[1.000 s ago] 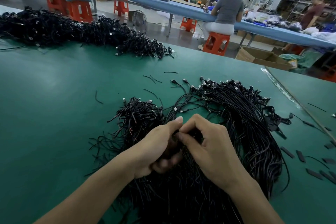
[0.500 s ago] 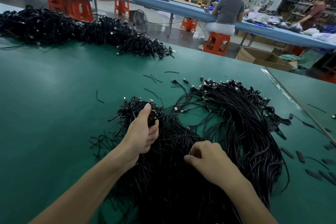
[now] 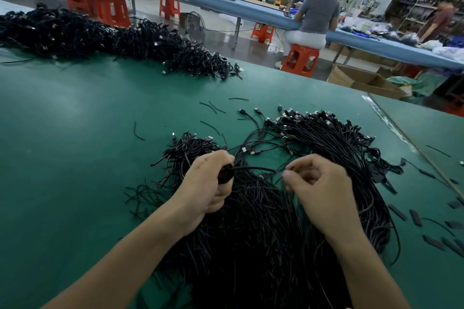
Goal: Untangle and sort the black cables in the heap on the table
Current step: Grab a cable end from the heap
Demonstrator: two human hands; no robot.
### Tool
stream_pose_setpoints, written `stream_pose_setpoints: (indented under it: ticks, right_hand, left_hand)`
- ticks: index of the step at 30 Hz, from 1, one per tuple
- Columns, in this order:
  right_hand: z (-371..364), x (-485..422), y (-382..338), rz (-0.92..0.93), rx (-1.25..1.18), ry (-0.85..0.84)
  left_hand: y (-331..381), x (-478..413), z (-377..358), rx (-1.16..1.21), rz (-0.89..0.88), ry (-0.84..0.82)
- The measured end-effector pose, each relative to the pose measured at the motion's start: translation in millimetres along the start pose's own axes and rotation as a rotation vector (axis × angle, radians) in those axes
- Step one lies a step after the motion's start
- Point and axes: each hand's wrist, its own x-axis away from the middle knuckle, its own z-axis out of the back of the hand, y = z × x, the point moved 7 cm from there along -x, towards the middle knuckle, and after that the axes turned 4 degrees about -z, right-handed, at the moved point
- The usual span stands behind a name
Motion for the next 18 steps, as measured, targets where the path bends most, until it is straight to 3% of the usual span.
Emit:
stream_pose_setpoints:
  ticks: [3,7,13,18]
  right_hand:
    - [1.8,5.1,-11.2,0.025,-0.354,0.09]
    - [-23.4,23.7,-29.6,0.078,-0.643,-0.036]
    - [-29.5,39.3,-46.3,0.179,-0.482,-0.042]
    - [-27.0,43.8,-64.2,0.29,-0.348,-0.106]
  left_hand:
    - [3.6,7.6,-21.9,0.0,0.02,-0.192]
    - [7.1,17.7,-38.1,-0.081,0.013,-0.275]
    - [27.0,17.8,-27.6,0.041,-0.164,-0.148]
    - [36.3,20.6,-31.1,0.107,-0.237,-0.239]
